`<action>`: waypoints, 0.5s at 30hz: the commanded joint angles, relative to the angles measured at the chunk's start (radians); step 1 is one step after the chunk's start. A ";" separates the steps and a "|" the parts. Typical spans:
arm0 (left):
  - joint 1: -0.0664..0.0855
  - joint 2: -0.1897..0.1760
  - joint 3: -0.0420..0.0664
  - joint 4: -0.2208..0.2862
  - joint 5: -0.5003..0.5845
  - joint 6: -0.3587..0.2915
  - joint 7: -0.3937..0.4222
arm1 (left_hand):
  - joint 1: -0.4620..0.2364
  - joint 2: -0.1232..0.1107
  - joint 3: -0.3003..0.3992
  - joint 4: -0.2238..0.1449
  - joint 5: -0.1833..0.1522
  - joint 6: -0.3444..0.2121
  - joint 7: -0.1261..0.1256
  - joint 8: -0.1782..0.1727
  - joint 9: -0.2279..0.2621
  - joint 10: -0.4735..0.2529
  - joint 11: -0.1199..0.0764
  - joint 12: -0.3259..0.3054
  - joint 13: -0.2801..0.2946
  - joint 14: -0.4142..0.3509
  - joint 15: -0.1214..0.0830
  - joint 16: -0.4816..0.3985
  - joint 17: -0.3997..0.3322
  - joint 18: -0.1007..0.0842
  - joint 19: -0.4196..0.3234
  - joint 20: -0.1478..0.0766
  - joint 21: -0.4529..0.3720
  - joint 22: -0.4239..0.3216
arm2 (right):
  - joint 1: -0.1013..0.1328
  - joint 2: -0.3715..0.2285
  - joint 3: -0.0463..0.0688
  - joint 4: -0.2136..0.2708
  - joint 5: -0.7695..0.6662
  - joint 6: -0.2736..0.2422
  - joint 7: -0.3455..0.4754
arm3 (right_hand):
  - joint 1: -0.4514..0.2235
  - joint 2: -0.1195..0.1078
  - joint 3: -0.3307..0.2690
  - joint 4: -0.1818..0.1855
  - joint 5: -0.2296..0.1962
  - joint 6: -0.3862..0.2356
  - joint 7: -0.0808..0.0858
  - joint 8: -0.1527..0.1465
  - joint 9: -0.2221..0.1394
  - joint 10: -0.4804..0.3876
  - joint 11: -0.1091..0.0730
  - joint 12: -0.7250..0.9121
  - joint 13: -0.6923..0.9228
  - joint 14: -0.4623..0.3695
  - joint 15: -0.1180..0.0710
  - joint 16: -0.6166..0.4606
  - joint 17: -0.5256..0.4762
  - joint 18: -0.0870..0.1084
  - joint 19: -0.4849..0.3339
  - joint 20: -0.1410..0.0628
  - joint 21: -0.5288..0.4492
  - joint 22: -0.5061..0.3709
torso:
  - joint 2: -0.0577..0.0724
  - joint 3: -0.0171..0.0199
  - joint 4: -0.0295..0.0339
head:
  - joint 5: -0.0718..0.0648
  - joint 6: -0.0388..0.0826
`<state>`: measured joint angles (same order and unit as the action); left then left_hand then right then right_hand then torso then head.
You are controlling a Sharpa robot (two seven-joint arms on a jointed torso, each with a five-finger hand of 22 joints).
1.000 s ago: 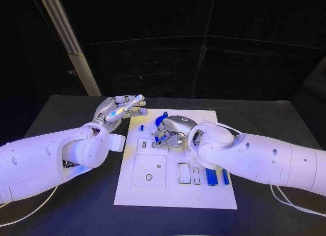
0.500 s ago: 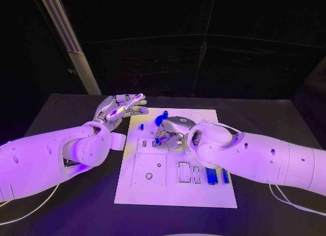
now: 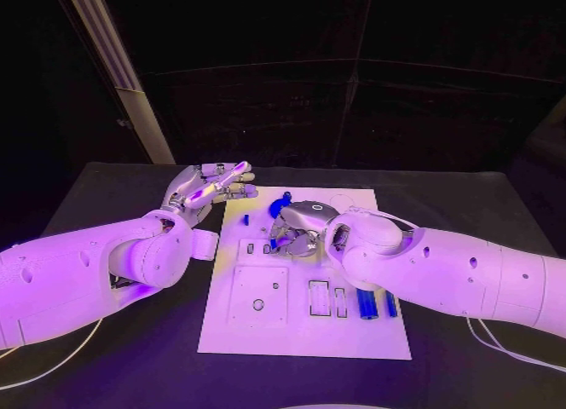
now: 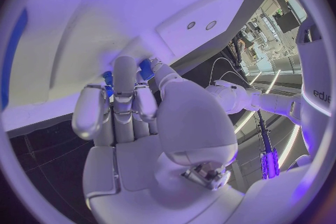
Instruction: Assemble the parts on the task board
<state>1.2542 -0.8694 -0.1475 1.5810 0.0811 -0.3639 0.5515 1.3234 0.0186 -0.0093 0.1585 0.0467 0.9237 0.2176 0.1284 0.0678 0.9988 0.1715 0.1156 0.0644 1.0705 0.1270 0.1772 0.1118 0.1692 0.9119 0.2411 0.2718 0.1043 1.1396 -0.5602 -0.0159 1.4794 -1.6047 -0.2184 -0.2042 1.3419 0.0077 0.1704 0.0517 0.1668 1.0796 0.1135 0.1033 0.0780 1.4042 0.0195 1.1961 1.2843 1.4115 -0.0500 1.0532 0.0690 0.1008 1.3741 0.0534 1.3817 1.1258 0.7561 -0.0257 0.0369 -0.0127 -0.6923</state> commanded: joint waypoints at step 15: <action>0.002 0.001 0.001 -0.001 0.001 0.017 -0.003 | 0.001 0.008 -0.006 -0.004 0.001 0.004 0.003 -0.006 -0.001 0.005 0.002 -0.005 0.000 0.002 0.004 -0.006 0.000 0.014 0.007 0.000 -0.002 -0.002 | -0.004 -0.002 -0.005 0.005 -0.040 0.050 -0.029 | -0.063 -0.077 -0.026 0.022 0.097 -0.007 0.006 -0.029 -0.009 -0.022 0.011 -0.028 -0.018 -0.001 0.002 -0.011 -0.001 -0.013 -0.007 0.006 -0.013 -0.011 | 0.000 -0.0005 0.0007 | 0.001 -0.002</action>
<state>1.2542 -0.8687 -0.1476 1.5797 0.0815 -0.3619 0.5490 1.3234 0.0186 -0.0121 0.1557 0.0467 0.9237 0.2176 0.1284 0.0678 0.9988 0.1714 0.1156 0.0645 1.0704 0.1270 0.1772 0.1119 0.1691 0.9119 0.2411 0.2719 0.1029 1.1388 -0.5615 -0.0165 1.4848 -1.6301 -0.1984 -0.2147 1.2904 -0.0702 0.1498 0.0733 0.2681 1.0802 0.1173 0.0774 0.0688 1.3892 0.0272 1.1713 1.2672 1.4114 -0.0501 1.0476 0.0690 0.1008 1.3704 0.0572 1.3737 1.1153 0.7559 -0.0260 0.0370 -0.0115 -0.6943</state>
